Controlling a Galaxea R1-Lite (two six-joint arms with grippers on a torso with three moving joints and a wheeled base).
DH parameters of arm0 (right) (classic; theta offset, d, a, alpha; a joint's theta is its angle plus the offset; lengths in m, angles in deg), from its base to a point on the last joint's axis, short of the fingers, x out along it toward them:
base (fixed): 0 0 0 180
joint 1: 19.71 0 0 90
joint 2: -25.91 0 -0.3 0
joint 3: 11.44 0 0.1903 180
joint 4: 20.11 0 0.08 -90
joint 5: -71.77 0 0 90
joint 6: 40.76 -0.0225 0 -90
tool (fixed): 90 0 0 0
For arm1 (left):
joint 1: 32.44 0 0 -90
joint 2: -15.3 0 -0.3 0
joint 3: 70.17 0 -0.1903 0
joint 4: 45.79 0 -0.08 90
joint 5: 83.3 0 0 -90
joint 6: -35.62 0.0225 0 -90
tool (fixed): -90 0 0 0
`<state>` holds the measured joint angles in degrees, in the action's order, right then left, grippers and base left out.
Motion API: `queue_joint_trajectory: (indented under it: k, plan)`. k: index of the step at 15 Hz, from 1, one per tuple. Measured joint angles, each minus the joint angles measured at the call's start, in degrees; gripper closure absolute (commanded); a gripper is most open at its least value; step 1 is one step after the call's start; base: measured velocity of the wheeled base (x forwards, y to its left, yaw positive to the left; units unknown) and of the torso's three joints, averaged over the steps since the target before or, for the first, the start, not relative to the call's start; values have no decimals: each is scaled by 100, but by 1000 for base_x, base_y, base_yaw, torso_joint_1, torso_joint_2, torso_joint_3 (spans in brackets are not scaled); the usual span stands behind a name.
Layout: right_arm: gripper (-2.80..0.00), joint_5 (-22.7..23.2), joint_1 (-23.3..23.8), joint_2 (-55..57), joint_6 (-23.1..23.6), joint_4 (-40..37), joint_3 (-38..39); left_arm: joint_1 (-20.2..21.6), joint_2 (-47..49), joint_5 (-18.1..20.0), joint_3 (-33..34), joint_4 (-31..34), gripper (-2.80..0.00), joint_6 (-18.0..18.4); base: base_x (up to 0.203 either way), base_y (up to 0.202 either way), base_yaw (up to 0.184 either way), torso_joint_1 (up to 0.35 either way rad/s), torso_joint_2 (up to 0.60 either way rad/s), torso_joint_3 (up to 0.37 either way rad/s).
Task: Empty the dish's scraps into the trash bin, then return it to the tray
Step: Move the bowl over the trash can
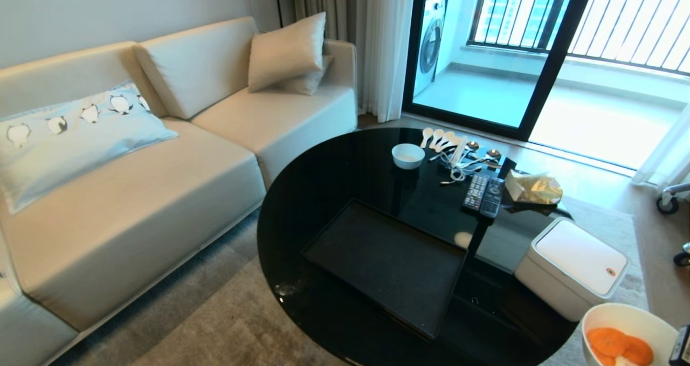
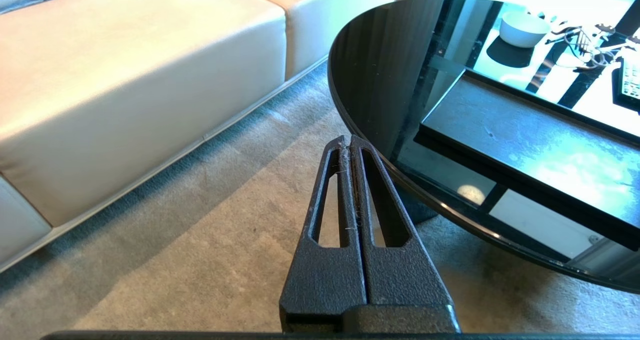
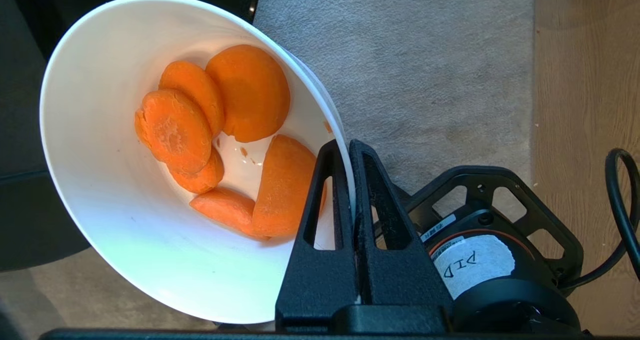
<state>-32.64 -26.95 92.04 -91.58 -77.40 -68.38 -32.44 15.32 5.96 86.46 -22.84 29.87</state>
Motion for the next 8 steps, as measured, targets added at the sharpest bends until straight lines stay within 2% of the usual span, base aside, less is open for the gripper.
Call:
queue_joint_trajectory:
  k: [8]
  plan:
    - [0,0,-4,-125,-151,-1,63,0,0,0,0,0,0,2,0,0,0,0,0,0]
